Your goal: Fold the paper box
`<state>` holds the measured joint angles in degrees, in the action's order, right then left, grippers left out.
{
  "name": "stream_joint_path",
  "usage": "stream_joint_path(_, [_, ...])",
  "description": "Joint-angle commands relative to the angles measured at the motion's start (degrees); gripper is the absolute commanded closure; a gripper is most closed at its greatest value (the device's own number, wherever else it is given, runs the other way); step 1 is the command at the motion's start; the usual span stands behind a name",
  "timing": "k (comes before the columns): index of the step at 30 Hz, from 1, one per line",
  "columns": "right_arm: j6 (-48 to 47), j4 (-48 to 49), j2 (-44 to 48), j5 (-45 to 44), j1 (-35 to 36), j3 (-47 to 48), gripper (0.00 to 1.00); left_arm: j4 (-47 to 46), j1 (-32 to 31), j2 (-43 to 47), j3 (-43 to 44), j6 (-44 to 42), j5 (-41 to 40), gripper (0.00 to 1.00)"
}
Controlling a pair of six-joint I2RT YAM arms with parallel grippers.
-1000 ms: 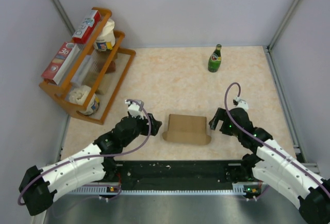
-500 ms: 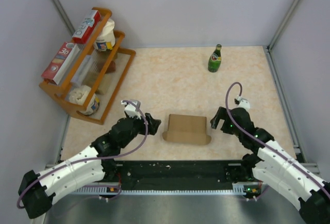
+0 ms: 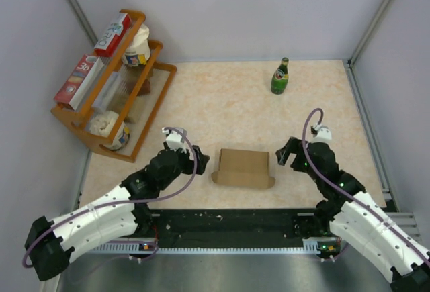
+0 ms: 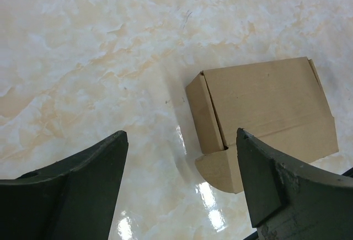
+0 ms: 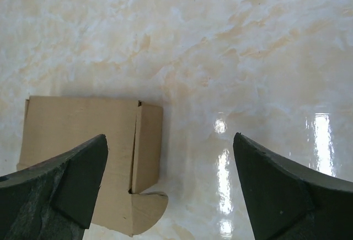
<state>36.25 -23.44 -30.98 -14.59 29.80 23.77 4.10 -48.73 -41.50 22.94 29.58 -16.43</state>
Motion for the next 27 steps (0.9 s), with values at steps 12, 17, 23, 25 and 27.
stream_joint_path(12, [-6.37, 2.71, -7.77, 17.05, -0.18, 4.18, 0.12, -0.85, 0.04, -2.09, 4.66, -2.08, 9.83, 0.17])
stream_joint_path(17, [-4.79, 0.06, -11.2, 12.07, 3.93, 4.79, 0.01, -1.2, -0.57, -5.52, 4.57, 0.65, 14.66, 0.18])
stream_joint_path(23, [-0.84, -0.38, -12.79, 10.28, 9.83, 4.45, 0.02, -0.94, -3.3, -7.99, 4.83, 2.58, 13.35, 0.18])
stream_joint_path(25, [0.92, 0.23, -12.09, 11.16, 10.27, 2.96, 0.04, -0.93, -3.65, -8.16, 4.4, 3.28, 13.35, 0.18])
stream_joint_path(27, [2.5, 1.46, -11.3, 12.39, 10.36, 1.64, 0.06, -1.9, -3.91, -8.6, 3.52, 4.25, 13.61, 0.18])
